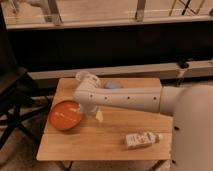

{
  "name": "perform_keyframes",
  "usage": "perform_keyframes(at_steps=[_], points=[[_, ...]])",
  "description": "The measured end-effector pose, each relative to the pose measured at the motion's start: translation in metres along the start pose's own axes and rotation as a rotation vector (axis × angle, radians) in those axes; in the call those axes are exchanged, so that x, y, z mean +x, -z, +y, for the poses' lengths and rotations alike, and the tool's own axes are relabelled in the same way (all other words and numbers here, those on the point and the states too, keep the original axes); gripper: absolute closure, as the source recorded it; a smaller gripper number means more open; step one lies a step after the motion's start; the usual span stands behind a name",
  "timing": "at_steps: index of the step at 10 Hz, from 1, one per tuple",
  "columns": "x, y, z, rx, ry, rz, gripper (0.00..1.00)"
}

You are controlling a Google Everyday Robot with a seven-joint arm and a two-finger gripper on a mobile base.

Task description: Drag the ceramic bowl in a circle

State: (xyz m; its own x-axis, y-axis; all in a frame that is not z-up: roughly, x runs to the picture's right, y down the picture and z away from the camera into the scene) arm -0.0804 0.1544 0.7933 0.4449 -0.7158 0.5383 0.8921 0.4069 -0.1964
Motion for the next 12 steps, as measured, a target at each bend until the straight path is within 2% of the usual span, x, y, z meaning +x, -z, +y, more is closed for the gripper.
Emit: perform_keyframes(at_steps=[5, 12], points=[[-0.002, -0.017, -0.012, 0.005, 0.057, -0.033, 0.20], [-0.002, -0.037, -0.013, 0.008, 0.082, -0.081, 0.20]])
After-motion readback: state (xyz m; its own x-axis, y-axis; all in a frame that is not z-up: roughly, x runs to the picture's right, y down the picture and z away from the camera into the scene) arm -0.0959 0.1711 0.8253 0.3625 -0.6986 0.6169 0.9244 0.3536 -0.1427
